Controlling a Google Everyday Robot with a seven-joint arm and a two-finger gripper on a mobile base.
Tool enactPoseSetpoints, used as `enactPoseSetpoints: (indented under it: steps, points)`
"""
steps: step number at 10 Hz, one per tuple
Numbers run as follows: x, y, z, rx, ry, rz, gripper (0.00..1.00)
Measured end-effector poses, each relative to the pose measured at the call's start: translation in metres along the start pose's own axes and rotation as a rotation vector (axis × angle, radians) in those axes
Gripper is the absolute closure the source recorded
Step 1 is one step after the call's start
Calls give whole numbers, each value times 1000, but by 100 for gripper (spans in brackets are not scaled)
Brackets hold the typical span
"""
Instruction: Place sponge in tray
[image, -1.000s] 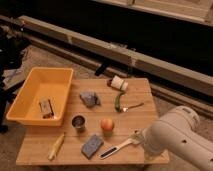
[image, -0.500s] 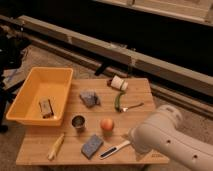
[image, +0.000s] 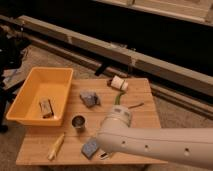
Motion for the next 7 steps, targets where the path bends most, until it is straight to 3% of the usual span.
enactPoseSetpoints:
  steps: [3,5,7]
  points:
    - [-28,-41,46,-34,-5,-142,35]
    - [-30,-53,74,-72,-3,-187,35]
    - [-20,-56,90,-103,3,-183,35]
